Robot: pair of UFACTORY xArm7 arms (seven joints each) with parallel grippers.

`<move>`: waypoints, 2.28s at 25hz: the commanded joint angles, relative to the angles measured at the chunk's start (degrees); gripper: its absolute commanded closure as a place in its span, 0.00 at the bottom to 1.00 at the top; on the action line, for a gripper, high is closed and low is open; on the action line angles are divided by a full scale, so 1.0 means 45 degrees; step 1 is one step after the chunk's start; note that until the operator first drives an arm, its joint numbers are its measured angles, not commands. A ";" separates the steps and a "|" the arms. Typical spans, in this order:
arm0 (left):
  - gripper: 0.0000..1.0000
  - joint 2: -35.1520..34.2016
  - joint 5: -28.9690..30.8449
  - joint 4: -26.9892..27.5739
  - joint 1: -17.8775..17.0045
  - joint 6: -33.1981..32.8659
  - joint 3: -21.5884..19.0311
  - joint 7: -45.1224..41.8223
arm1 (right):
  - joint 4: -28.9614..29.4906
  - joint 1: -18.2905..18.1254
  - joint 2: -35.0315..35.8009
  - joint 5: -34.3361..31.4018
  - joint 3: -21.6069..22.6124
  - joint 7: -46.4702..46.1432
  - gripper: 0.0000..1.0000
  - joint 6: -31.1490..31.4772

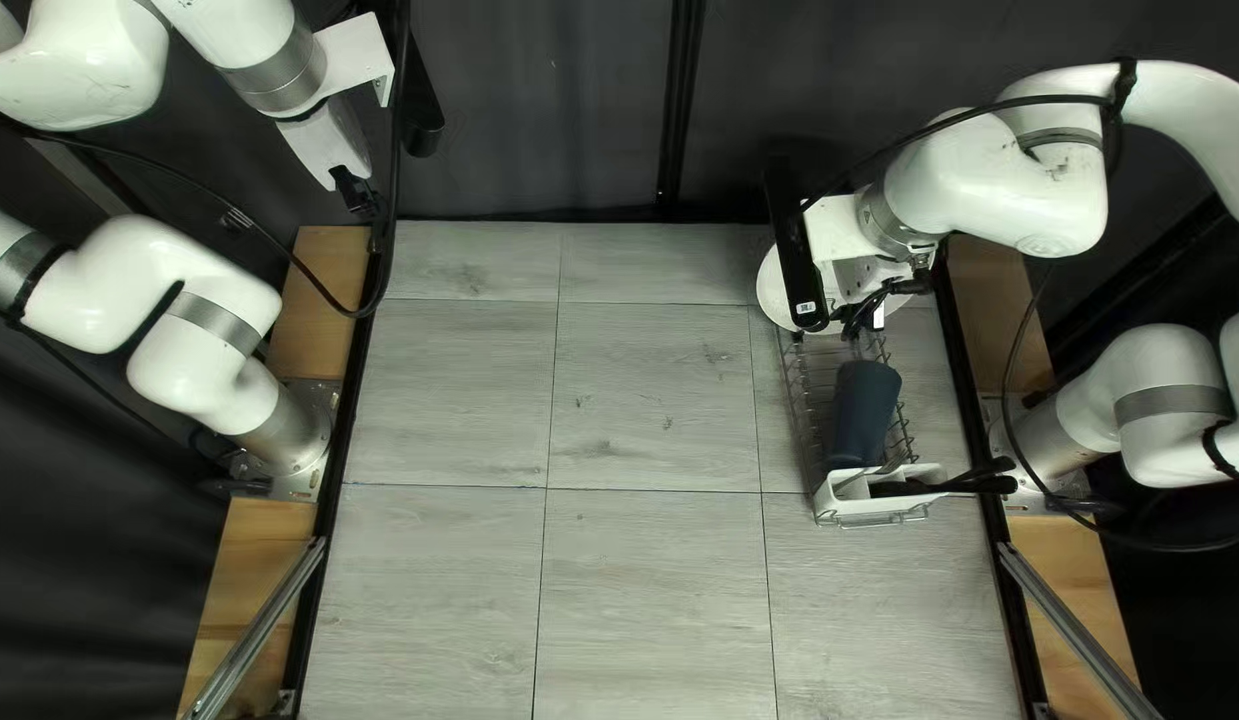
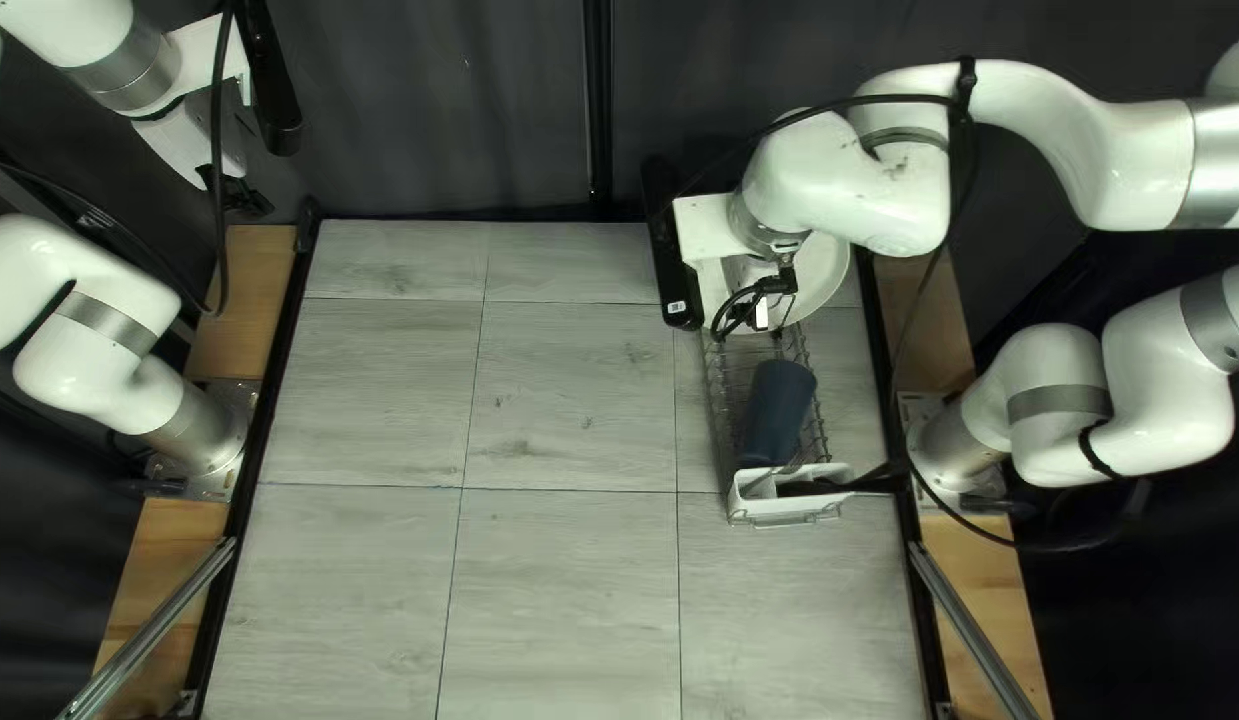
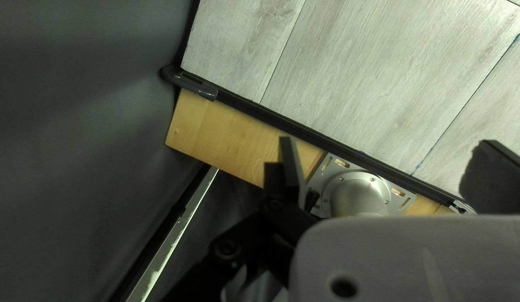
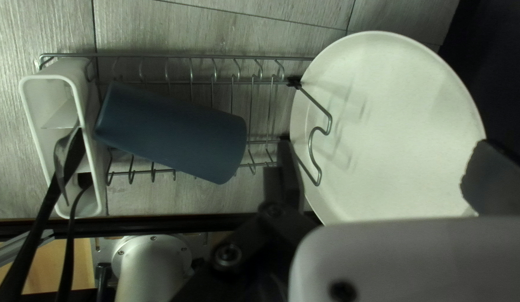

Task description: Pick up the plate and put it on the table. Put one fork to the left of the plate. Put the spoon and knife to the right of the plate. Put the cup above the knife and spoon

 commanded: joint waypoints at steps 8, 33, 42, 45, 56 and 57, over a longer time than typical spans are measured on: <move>0.00 0.0000 0.0000 0.0000 0.0000 0.0000 0.0000 0.0000 | 0.0117 -0.0418 0.0264 -0.0583 -0.0607 -0.0903 0.00 0.0047; 0.00 -0.0001 0.0000 0.0000 0.0000 0.0000 0.0000 0.0000 | -0.1025 -0.1992 0.1328 -0.4105 -0.1680 -0.1018 1.00 -0.2042; 0.00 0.0000 0.0000 0.0000 0.0000 0.0000 0.0000 0.0000 | 0.0148 -0.2087 0.0806 -0.4154 -0.1157 -0.0753 1.00 -0.0368; 0.00 0.0000 0.0000 0.0000 0.0000 0.0000 0.0000 0.0000 | 0.0941 -0.2180 0.0692 -0.4243 -0.1038 -0.0825 1.00 0.0290; 0.00 0.0000 0.0000 0.0000 0.0000 0.0000 0.0000 0.0000 | 0.5551 -0.2012 0.3729 -0.2826 -0.0504 0.0436 1.00 0.2607; 0.00 0.0000 0.0000 0.0000 0.0000 0.0000 0.0000 0.0000 | 0.5721 -0.1870 0.4001 -0.2342 -0.0385 0.0796 1.00 0.2714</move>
